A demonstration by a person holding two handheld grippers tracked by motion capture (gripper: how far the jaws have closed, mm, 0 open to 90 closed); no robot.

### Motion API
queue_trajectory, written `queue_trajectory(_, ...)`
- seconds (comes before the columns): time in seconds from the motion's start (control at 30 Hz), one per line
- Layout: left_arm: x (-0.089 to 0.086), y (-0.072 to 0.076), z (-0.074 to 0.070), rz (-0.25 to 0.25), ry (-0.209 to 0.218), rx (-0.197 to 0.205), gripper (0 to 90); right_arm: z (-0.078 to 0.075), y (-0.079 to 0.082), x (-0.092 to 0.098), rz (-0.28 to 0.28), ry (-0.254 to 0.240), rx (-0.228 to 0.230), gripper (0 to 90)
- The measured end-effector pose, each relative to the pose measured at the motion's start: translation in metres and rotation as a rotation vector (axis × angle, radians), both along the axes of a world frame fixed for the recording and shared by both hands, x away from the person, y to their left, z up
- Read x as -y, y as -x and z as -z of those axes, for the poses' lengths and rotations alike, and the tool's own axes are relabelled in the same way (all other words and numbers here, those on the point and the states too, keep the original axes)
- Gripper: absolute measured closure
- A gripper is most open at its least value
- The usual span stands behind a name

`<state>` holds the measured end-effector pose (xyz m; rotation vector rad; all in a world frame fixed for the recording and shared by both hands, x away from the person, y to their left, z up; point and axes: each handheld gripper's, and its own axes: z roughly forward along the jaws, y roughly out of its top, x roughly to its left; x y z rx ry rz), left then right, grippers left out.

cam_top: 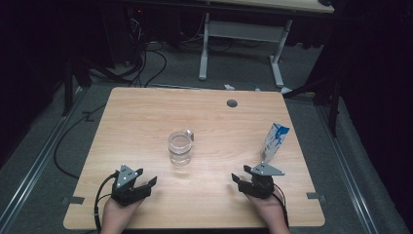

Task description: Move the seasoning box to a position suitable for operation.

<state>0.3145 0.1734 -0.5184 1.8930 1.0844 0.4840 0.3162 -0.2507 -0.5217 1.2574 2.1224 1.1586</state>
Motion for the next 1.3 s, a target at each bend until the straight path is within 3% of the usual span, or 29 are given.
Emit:
queue_trajectory(0.2, 0.005, -0.007, -0.010, -0.011, -0.004, 0.002, 38.5, 0.000, 0.000, 0.000, -0.005, 0.001, 0.005, 39.2)
queue_trajectory(0.47, 0.015, -0.018, -0.019, -0.021, 0.024, 0.009, 44.2, 0.000, 0.001, -0.001, -0.012, 0.017, 0.001, 41.0)
queue_trajectory(0.67, 0.022, -0.031, -0.024, -0.055, 0.003, 0.019, 46.4, -0.001, 0.002, -0.002, -0.028, 0.022, 0.011, 45.4)
queue_trajectory(0.73, 0.024, -0.035, -0.025, -0.046, 0.011, 0.014, 47.6, -0.001, 0.002, -0.002, -0.026, 0.019, 0.008, 45.7)
queue_trajectory(0.8, 0.028, -0.041, -0.027, -0.045, -0.015, 0.026, 52.4, -0.001, 0.002, -0.002, -0.027, 0.022, 0.010, 45.4)
queue_trajectory(1.3, 0.042, -0.069, -0.033, -0.061, 0.008, 0.043, 73.2, -0.001, 0.002, 0.001, -0.016, 0.006, 0.012, 44.3)
